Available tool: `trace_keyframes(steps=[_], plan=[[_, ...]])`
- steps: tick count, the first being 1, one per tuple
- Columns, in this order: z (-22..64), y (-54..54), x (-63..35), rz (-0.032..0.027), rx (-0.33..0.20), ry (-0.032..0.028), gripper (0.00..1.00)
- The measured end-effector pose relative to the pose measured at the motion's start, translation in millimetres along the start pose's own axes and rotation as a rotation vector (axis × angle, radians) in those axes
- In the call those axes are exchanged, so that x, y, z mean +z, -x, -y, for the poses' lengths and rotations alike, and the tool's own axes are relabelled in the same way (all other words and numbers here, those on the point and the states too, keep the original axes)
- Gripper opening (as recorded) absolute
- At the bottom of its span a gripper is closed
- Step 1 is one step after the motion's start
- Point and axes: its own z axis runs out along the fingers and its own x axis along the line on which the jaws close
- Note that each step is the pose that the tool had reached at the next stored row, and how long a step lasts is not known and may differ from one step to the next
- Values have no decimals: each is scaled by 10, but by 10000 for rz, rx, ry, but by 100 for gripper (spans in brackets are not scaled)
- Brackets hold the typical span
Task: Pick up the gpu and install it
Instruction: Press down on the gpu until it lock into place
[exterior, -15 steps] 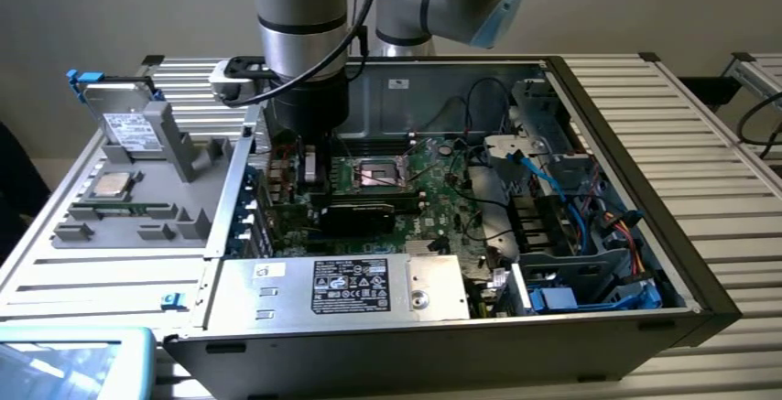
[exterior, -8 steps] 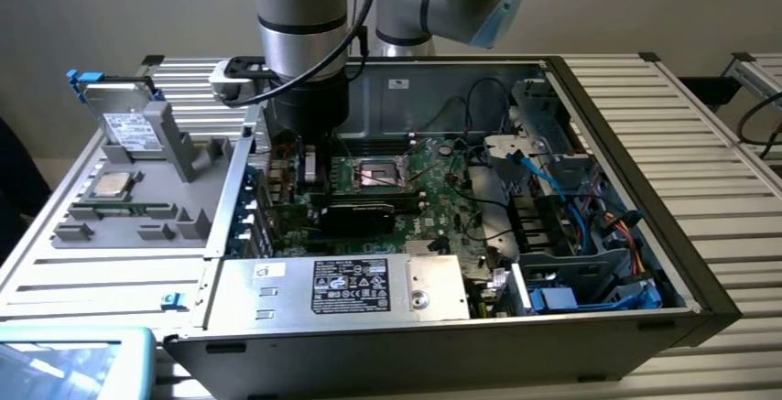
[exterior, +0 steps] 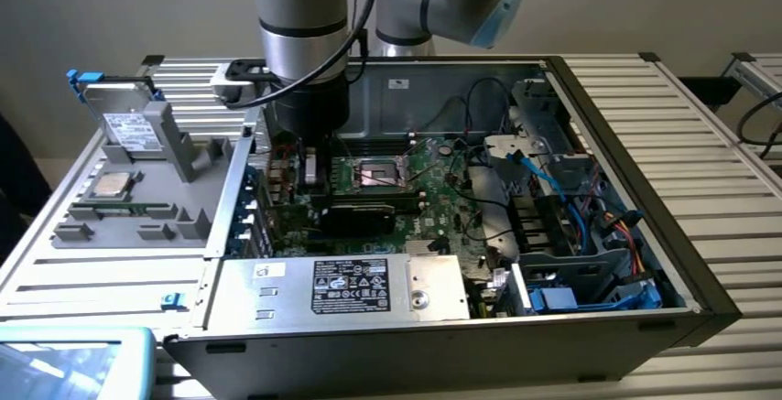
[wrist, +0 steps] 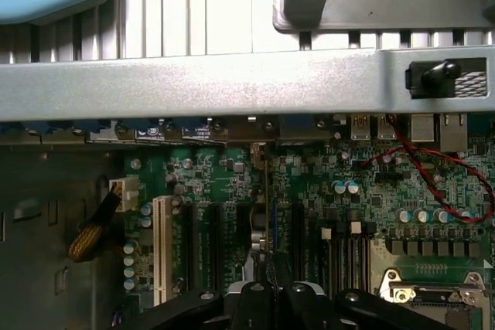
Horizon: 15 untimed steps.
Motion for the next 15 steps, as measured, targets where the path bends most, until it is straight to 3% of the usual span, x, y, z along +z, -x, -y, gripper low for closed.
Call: trace_keyframes(steps=[4,15], plan=[[9,-16,-151,-5,27,36,12],[254,-51,-162,0,25,96,12]])
